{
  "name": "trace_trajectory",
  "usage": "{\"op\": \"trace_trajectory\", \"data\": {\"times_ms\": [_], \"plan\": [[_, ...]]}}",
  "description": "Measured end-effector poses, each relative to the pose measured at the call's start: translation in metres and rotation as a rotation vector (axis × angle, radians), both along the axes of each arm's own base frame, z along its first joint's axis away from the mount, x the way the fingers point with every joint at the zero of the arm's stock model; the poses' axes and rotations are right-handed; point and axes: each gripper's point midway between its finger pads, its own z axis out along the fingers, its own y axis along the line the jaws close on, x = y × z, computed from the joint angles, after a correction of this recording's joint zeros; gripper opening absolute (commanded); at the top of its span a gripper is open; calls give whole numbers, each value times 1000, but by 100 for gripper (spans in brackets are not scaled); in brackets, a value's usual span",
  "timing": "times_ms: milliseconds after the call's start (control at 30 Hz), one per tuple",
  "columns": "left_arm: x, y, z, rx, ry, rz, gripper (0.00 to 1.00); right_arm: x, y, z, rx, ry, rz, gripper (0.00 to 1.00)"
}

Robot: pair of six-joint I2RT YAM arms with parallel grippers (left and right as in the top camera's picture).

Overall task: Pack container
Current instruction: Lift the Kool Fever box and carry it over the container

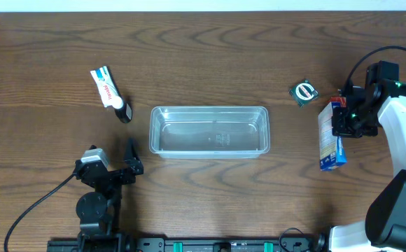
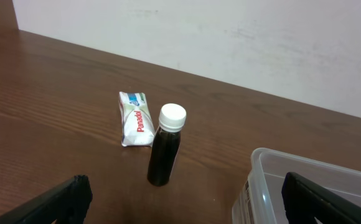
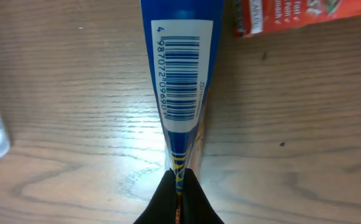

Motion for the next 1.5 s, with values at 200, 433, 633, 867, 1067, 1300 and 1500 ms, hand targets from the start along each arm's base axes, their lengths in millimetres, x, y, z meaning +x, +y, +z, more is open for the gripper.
{"op": "trace_trajectory", "data": {"times_ms": [200, 433, 633, 867, 1067, 1300, 1500], "plan": [[0, 0, 0, 0, 0, 0, 98, 13, 13, 41, 47, -150, 59, 1], [0, 0, 0, 0, 0, 0, 98, 41, 68, 173, 6, -612, 443, 1], [0, 0, 0, 0, 0, 0, 98, 26, 173, 213, 20, -837, 986, 1], [0, 0, 0, 0, 0, 0, 98, 15, 250, 175, 23, -803, 1390, 1], [0, 0, 0, 0, 1, 0, 98, 17, 279, 119, -16, -641, 1524, 1], [0, 0, 0, 0, 0, 0, 98, 13, 290, 88, -83, -527, 1558, 1], [0, 0, 0, 0, 0, 0, 97, 15, 283, 81, -122, -485, 1531, 1]]}}
